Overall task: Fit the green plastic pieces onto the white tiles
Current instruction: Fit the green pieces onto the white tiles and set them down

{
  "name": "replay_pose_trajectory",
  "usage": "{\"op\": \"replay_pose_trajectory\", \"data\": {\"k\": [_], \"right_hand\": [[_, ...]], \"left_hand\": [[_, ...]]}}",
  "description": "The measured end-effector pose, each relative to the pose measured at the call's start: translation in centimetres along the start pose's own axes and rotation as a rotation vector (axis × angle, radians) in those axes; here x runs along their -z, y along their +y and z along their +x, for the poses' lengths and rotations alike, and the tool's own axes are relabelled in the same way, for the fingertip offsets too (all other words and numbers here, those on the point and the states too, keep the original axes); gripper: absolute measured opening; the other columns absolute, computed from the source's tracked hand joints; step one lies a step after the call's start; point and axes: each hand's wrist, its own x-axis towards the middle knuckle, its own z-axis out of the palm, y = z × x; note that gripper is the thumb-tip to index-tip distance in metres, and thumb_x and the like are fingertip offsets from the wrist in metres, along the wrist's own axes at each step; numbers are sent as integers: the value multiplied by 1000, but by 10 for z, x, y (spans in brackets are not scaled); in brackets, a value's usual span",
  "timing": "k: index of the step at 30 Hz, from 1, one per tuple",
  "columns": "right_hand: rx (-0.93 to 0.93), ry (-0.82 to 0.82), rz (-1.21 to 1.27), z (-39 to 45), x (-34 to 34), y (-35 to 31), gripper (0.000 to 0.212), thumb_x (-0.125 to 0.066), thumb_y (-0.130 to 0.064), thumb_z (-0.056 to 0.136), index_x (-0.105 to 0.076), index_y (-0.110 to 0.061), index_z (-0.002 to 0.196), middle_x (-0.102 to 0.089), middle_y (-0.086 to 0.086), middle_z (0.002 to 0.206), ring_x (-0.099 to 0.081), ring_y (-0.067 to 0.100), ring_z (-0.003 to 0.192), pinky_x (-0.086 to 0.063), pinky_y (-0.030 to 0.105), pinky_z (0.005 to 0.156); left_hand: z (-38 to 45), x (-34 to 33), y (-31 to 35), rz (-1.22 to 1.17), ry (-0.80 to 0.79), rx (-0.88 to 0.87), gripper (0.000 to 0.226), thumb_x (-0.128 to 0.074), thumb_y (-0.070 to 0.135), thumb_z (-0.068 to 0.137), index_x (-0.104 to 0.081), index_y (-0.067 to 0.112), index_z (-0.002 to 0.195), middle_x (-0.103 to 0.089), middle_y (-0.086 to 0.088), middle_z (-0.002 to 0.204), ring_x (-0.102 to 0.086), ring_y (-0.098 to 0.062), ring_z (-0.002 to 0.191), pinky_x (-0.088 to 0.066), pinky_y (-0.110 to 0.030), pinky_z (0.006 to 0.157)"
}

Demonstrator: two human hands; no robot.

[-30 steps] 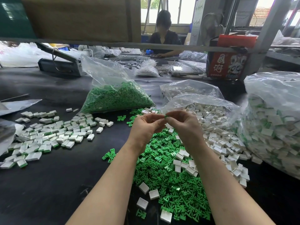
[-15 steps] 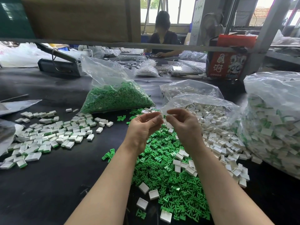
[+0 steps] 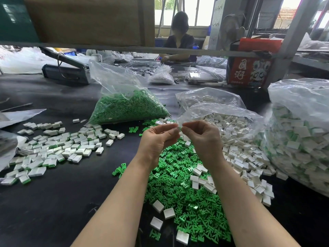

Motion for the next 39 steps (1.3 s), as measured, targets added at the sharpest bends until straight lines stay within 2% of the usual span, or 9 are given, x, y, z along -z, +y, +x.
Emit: {"op": "replay_pose_trajectory", "data": {"k": [7,10,11,13,16,20,26,34,39], "right_hand": [[-55,-6,73,0,-2,4,15,-73,-11,84,-71,-12,99,-74,2,87,-70,6,77,-53,15,70],[-79,-47,-159,1,-2,7,12,-65,-22,93,-68,-11,97,-70,5,81,-64,9,66,-49,17,60],[-70,-92,-258,1,-3,8,16,-59,-23,96,-67,-9,94,-69,7,79,-59,12,63,-47,22,58],[-68,-174,-363,0,-6,9,25,-50,-23,102,-64,-6,90,-65,12,78,-50,14,59,-41,33,57],[-56,-205,-441,-1,-7,9,30,-44,-21,104,-59,-4,85,-63,15,77,-47,16,60,-40,38,59],[-70,-241,-408,-2,-4,7,32,-42,-19,104,-56,-1,81,-60,17,73,-44,15,56,-36,34,57],[-73,-253,-423,-4,-3,9,34,-42,-21,104,-52,-2,78,-51,6,67,-43,19,61,-36,40,61],[-86,-267,-354,-4,-5,11,31,-45,-20,103,-51,-11,74,-44,-1,61,-36,13,56,-30,34,57],[-77,-289,-329,-6,-5,10,30,-46,-20,103,-53,-8,76,-44,0,61,-36,12,55,-30,35,56]], "left_hand": [[1,3,1,28,-17,-21,24,-79,14,63,-77,9,87,-75,-10,81,-71,-16,70,-56,-21,64],[2,3,0,66,-18,-46,24,-79,15,63,-76,9,87,-75,-9,83,-70,-16,72,-56,-22,65],[2,3,0,87,-18,-55,25,-79,14,64,-76,8,88,-75,-9,83,-71,-16,73,-56,-21,65],[2,3,-1,136,-23,-61,25,-79,12,67,-74,6,91,-76,-9,83,-73,-17,75,-55,-20,64],[4,5,-4,225,17,-42,16,-76,4,78,-72,4,93,-75,-10,81,-72,-19,75,-56,-23,64],[4,8,-5,253,32,-1,11,-75,5,79,-74,4,90,-75,-10,79,-70,-17,70,-58,-25,66],[3,6,-6,212,28,18,7,-76,4,77,-76,7,84,-75,-10,76,-71,-16,66,-58,-25,62],[1,7,-6,188,16,-7,8,-73,-2,79,-76,3,85,-75,-12,76,-71,-17,65,-57,-24,59],[1,9,-5,211,3,-35,8,-74,-2,79,-77,5,82,-75,-14,78,-71,-20,67,-58,-26,62]]}}
